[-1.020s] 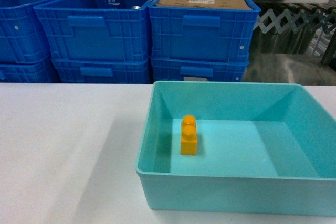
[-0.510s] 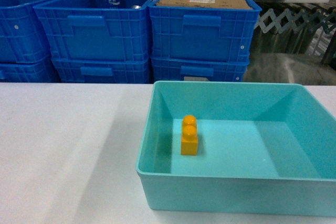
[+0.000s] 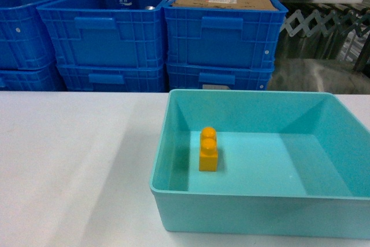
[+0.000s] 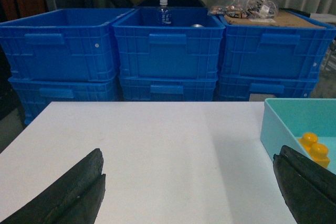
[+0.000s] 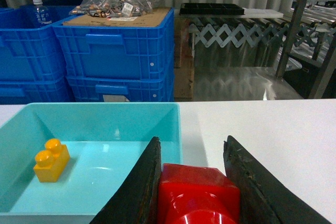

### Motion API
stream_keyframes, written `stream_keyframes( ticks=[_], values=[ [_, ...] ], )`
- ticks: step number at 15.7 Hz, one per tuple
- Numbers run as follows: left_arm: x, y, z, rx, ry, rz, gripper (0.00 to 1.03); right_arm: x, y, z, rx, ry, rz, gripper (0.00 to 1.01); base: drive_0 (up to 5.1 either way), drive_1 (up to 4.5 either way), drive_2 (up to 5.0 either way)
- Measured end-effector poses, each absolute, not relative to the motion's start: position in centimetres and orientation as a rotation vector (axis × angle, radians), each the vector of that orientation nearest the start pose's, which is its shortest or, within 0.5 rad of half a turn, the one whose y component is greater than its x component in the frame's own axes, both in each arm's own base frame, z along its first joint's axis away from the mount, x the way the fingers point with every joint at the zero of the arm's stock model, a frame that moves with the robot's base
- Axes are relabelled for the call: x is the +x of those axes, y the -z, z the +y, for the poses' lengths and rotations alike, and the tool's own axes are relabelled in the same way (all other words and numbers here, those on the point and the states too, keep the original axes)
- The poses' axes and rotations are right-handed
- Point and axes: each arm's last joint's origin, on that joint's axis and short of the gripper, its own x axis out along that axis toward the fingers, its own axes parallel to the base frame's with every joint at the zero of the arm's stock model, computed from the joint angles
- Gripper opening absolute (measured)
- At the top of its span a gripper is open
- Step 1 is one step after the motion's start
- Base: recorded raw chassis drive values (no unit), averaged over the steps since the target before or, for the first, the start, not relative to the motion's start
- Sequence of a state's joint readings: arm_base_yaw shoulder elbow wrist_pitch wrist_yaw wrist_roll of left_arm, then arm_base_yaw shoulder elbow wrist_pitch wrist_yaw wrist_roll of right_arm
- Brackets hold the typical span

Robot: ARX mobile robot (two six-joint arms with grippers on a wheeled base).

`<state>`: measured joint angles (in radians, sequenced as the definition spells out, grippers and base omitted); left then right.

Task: Pick red block from blue box to shelf

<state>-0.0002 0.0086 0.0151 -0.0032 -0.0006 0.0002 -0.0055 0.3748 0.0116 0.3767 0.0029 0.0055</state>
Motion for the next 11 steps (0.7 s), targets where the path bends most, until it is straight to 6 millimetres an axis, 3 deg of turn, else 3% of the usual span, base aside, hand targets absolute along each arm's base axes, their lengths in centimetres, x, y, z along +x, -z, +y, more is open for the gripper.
stream_keyframes(
  ticks=[11],
  values=[
    [9.7, -16.8, 0.0, 0.0, 0.0, -0.003, 0.98, 10.5, -16.8, -0.1, 0.006, 0.009, 0.007, 0.29, 0.0, 0.0, 0.0]
  ],
)
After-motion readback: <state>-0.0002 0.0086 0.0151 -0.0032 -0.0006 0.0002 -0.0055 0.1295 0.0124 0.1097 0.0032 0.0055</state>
